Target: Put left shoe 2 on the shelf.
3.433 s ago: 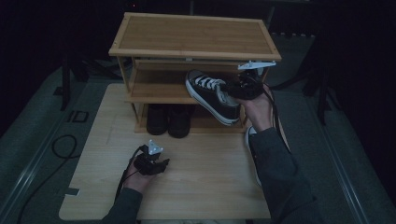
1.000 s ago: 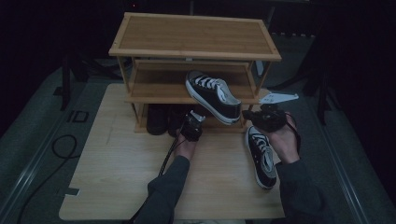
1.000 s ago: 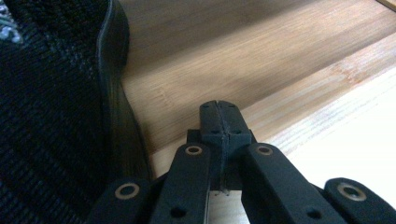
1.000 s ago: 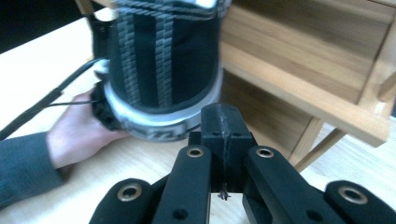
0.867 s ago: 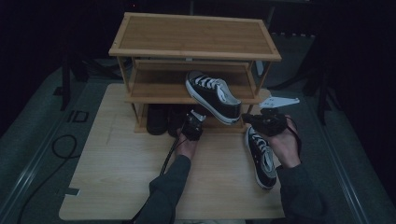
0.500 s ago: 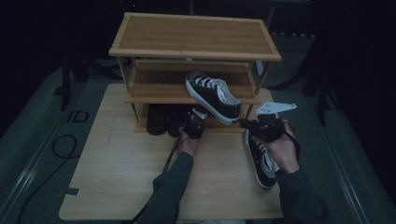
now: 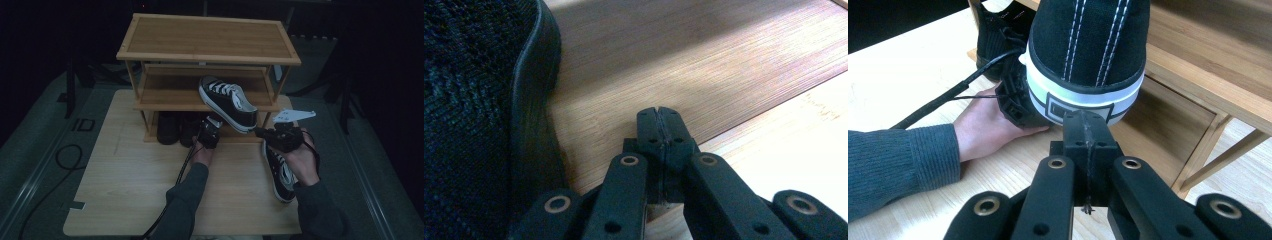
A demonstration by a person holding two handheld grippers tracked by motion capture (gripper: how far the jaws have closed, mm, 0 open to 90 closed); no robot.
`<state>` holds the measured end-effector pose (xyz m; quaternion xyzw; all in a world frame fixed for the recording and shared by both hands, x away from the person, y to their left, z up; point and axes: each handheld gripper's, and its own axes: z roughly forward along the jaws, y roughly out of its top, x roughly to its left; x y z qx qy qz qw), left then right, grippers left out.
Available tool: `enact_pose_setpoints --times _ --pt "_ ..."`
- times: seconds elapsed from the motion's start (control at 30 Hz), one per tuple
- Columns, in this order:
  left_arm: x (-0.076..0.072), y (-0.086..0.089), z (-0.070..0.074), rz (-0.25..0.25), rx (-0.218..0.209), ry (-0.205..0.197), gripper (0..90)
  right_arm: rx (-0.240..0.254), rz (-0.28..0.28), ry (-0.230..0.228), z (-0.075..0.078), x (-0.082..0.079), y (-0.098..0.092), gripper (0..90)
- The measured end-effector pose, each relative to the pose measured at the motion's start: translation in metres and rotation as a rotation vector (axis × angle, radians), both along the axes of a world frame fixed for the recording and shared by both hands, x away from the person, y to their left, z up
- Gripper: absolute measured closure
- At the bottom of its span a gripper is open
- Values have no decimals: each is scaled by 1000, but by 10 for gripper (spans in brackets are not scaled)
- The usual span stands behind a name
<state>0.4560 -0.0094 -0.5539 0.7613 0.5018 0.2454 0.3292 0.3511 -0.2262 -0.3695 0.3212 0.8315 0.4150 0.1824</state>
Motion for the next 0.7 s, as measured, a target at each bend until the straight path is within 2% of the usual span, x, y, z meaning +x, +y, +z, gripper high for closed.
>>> enact_pose_setpoints --times 0.43,0.6,0.7 --pt "-1 -3 -1 14 -2 -15 896 19 52 7 1 -3 12 900" --pt "-2 -3 -1 17 -2 -14 897 34 98 10 2 -3 25 900" --pt "-2 -3 -1 20 -2 -14 898 37 108 8 2 -2 30 900"
